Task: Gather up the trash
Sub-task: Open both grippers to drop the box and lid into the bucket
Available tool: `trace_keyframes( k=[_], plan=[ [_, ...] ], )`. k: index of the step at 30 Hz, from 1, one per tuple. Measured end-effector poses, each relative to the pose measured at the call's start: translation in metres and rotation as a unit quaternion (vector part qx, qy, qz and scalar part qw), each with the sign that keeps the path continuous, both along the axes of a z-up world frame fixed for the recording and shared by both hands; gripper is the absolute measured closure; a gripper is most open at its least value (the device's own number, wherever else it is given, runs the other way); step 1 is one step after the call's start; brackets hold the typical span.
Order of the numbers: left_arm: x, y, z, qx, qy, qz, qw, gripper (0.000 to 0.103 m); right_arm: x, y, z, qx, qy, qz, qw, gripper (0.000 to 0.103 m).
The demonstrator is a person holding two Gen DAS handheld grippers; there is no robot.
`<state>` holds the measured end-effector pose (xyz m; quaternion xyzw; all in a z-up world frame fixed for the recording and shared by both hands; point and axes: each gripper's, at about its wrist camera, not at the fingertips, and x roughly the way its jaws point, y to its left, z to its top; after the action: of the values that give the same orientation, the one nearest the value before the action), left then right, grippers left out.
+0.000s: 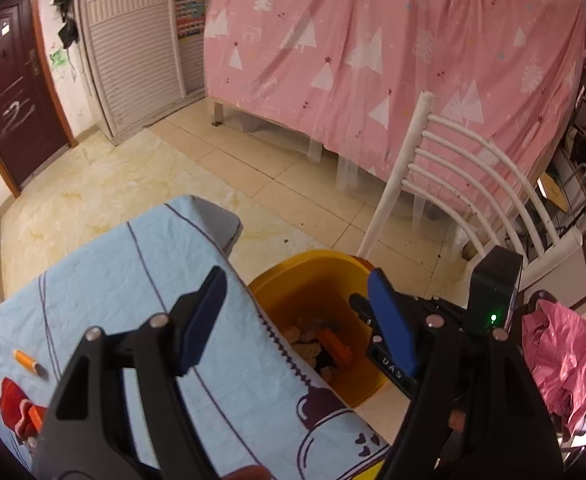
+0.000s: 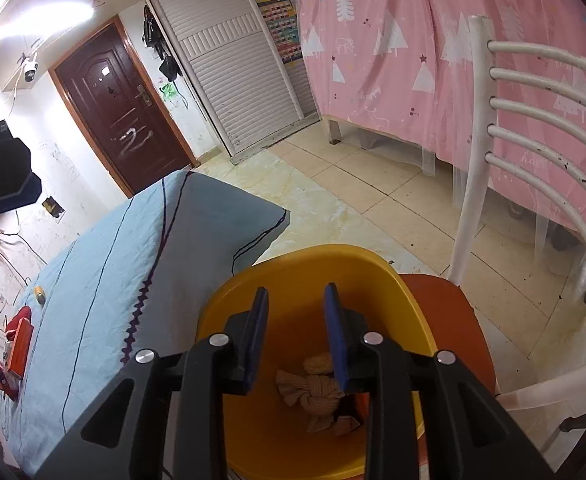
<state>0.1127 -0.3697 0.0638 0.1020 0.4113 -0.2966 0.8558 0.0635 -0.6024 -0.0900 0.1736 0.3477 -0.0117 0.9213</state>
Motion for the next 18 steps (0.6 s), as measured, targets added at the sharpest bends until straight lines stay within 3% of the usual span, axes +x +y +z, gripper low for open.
trace_keyframes(
  k=[13, 18],
  plan=[
    [0.002, 0.063, 0.020, -0.019, -0.005, 0.050, 0.9986, 0.030, -0.005, 0.034, 0.048, -0.035, -0.039, 0.020, 0.998, 0.049],
    [0.006, 0.102, 0.026, -0.015, -0.016, 0.086, 0.9961, 0.028, 0.001, 0.064, 0.065, -0.049, -0.052, 0.049, 0.996, 0.044]
  ],
)
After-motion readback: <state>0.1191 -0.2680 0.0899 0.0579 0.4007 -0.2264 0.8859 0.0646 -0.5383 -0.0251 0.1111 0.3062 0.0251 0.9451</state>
